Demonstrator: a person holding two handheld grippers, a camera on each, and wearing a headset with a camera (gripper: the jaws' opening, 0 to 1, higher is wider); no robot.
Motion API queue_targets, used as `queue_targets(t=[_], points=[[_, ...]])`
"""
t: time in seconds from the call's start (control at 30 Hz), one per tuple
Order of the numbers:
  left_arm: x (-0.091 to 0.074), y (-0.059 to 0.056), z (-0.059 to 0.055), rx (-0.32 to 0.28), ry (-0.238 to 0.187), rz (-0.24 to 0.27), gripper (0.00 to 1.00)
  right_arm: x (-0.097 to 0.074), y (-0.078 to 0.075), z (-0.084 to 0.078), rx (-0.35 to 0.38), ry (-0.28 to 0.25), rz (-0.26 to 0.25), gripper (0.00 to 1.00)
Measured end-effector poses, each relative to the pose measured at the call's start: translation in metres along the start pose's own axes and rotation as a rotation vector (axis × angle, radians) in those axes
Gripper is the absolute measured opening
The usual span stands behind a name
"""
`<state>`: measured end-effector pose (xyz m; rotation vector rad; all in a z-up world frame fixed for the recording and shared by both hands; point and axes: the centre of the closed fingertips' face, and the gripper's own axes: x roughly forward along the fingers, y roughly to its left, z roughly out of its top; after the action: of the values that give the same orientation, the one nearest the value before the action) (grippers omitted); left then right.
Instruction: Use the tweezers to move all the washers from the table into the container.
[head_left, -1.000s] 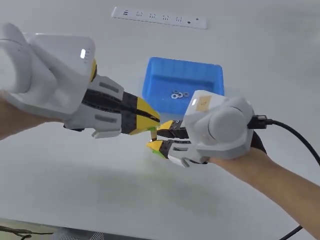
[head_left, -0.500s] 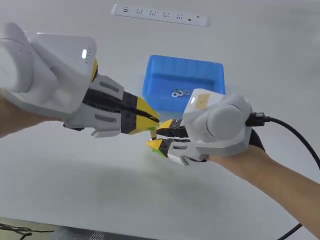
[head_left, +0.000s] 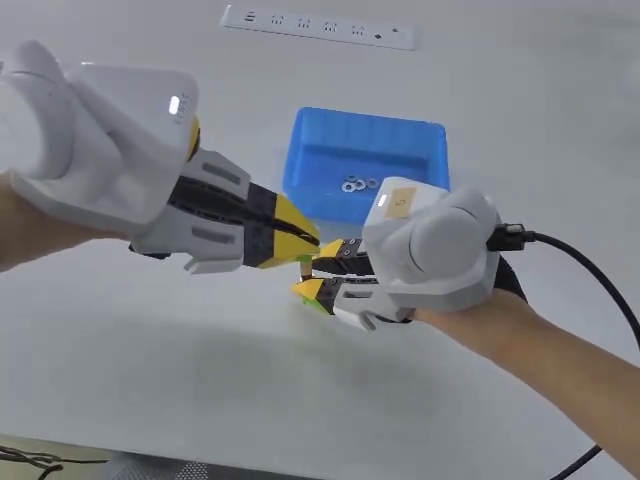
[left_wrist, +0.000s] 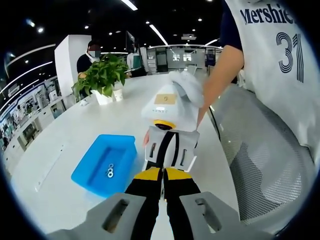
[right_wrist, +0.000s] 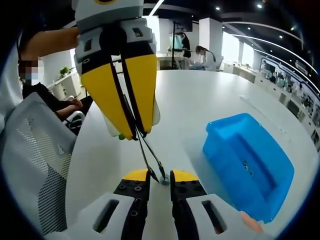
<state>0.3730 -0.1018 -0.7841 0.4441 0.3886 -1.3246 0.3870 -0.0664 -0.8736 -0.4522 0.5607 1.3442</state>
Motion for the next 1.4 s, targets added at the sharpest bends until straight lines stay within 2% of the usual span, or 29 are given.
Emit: queue_targets(t=[0.33,0.9,1.1,1.4], points=[[0.000,-0.001,-0.001,-0.009,-0.003,-0.008,0.05,0.000,0.004,0.001,0.002,-0.005,0.037,0.13],[-0.001,-0.002,0.002,0.002,0.005,-0.013,0.05,-0.002,0.008,0.003,-0.023,0.005,0.048,0.11],[-0.007,0.000,0.014,0.013,-0.009,-0.008,0.05,-0.009,0.006,0.013,-0.028,-0.019,0.040,0.11],[-0.012,0.013,0.044,0.081,-0.035,0.014,0.05,-0.032,-0.012,0.035,-0.065,-0.071,-0.004,0.11]])
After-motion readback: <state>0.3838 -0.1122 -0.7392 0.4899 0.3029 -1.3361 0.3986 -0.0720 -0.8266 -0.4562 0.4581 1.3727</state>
